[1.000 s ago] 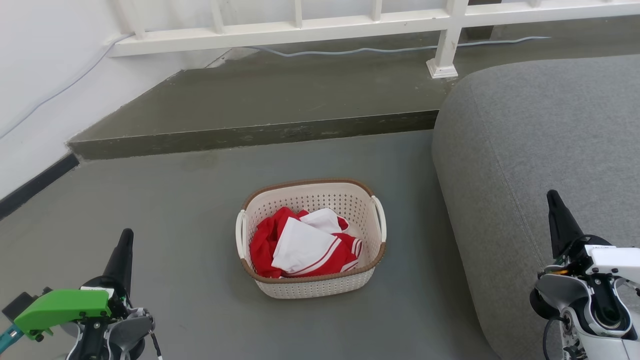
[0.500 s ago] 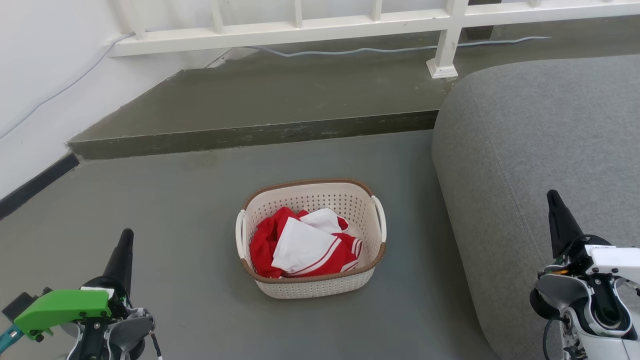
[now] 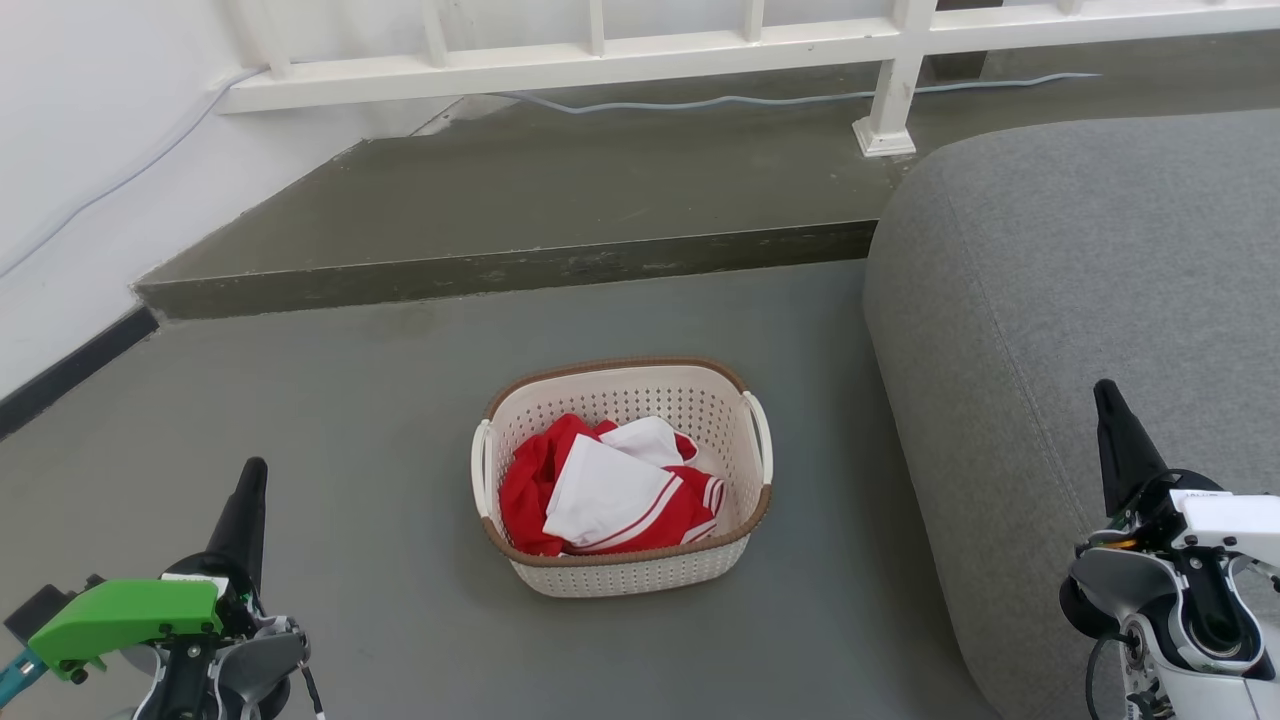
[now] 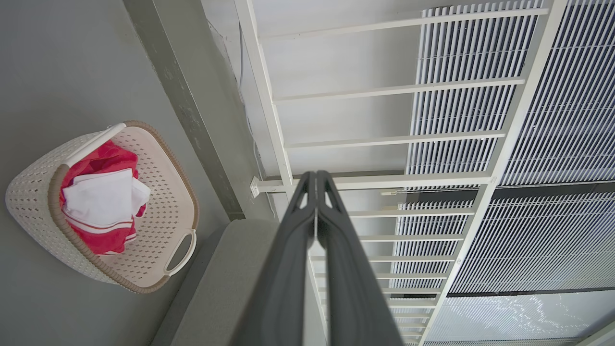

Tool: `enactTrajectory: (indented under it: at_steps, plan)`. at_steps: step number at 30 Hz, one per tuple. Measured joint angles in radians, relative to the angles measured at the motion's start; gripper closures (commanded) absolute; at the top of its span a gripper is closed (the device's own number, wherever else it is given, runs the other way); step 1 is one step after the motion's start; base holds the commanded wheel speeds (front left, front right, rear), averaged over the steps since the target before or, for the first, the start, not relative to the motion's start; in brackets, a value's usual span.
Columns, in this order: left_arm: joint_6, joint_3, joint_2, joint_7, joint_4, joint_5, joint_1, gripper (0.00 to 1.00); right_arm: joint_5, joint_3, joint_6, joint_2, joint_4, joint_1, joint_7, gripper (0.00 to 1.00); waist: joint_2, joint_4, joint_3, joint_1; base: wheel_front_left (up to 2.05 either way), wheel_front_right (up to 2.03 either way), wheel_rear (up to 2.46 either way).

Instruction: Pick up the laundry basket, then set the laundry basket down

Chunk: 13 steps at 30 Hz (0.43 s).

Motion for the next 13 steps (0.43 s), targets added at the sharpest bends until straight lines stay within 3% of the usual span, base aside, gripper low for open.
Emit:
enactTrajectory:
  at_steps: [13]
  plan:
    - [0.000, 0.000, 0.000, 0.000, 0.000, 0.000, 0.000, 1.00, 0.000, 0.000, 0.000, 0.000, 0.000, 0.000, 0.000, 1.00, 0.0000, 0.000, 0.000, 0.0000, 0.00, 0.00, 0.00]
